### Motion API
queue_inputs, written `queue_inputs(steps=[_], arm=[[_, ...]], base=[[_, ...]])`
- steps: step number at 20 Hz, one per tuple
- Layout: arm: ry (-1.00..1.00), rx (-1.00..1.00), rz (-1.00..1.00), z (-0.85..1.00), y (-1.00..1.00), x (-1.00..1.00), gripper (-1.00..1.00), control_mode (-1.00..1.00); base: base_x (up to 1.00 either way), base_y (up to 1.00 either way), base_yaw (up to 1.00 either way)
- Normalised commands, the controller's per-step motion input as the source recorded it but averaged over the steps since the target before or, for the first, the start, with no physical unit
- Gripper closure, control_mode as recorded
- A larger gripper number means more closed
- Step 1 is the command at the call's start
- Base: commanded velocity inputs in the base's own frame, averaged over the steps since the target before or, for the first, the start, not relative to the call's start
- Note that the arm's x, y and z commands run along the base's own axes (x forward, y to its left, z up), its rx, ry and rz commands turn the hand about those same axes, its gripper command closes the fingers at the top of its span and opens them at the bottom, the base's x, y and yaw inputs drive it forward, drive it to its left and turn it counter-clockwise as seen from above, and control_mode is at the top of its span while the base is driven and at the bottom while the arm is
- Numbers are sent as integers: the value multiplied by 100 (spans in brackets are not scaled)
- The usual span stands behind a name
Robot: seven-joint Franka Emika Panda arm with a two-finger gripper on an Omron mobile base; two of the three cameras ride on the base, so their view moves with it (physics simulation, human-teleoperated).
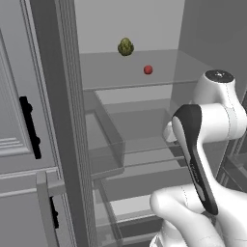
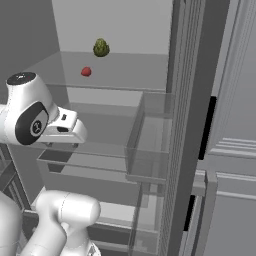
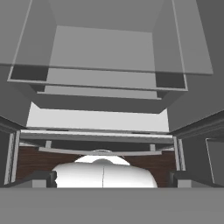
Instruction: Take the strawberry from the fridge and place it on top of the pancake, located on the dining counter.
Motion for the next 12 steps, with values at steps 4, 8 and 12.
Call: queue_inputs(steps=[4, 8, 12], arm=[[0, 0, 0, 0, 0, 0, -100, 100], [0, 0, 0, 0, 0, 0, -100, 100], [0, 0, 0, 6, -1, 0, -100, -100]], base=[[31, 0, 0], [35, 0, 0], [14, 0, 0]])
